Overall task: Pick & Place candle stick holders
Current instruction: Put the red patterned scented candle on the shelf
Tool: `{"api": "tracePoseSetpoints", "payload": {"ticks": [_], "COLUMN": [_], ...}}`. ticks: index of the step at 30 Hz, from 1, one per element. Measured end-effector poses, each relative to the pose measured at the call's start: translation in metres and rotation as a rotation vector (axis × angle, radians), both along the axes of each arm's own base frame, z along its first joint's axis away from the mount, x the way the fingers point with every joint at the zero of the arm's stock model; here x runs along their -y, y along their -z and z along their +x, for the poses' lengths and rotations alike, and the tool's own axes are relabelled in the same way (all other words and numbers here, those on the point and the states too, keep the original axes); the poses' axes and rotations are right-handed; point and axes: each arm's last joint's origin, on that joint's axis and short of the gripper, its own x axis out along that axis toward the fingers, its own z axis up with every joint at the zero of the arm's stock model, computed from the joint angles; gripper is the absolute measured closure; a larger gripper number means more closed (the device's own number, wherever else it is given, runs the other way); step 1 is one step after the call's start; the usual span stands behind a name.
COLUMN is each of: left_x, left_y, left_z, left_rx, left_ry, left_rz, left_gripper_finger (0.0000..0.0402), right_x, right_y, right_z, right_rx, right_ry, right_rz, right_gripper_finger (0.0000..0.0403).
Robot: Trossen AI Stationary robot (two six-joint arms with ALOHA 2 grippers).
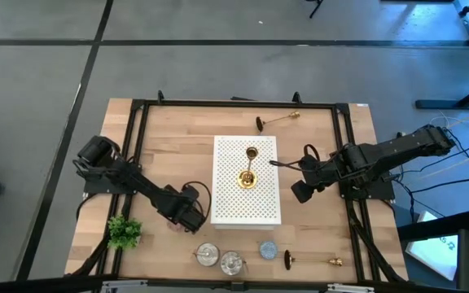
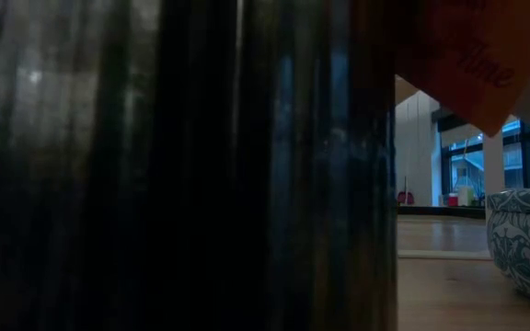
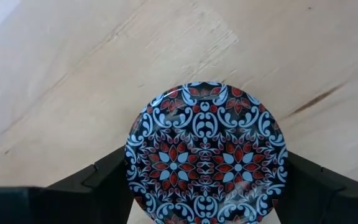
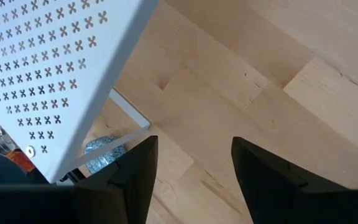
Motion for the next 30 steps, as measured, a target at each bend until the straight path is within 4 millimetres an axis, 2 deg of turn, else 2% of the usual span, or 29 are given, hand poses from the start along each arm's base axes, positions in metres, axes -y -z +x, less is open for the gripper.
{"api": "tracePoseSetpoints", "payload": {"ticks": [3, 8, 12, 16, 19, 23, 26, 30], "left_x": [0.0, -0.001, -0.002, 0.0, 0.0, -0.003, -0.003, 0.002], "left_y": [-0.008, -0.035, -0.066, -0.109, -0.14, -0.176, -0.187, -0.188], "left_z": [-0.004, -0.015, -0.026, -0.028, -0.018, 0.005, 0.025, 0.053], "left_rx": [0.007, 0.08, 0.189, 0.318, 0.408, 0.465, 0.419, 0.375], "left_ry": [-0.007, -0.015, 0.012, 0.128, 0.209, 0.274, 0.338, 0.425], "left_rz": [-0.017, -0.043, -0.105, -0.152, -0.139, -0.066, -0.018, 0.01], "left_gripper_finger": [0.0114, 0.0114, 0.0114, 0.0114, 0.0114, 0.0114, 0.0114, 0.0114], "right_x": [0.0, 0.0, 0.0, -0.001, -0.001, -0.001, -0.001, -0.002], "right_y": [0.0, 0.0, 0.0, 0.0, 0.0, 0.0, 0.0, 0.0], "right_z": [0.0, 0.0, 0.0, 0.0, 0.0, 0.0, 0.0, -0.001], "right_rx": [0.0, 0.0, -0.003, -0.006, -0.005, -0.005, -0.005, -0.005], "right_ry": [0.0, 0.0, -0.007, -0.02, -0.03, -0.03, -0.031, -0.037], "right_rz": [0.0, 0.0, 0.01, 0.018, 0.016, 0.016, 0.018, 0.018], "right_gripper_finger": [0.0194, 0.0194, 0.0194, 0.0194, 0.0194, 0.0194, 0.0194, 0.0194]}}
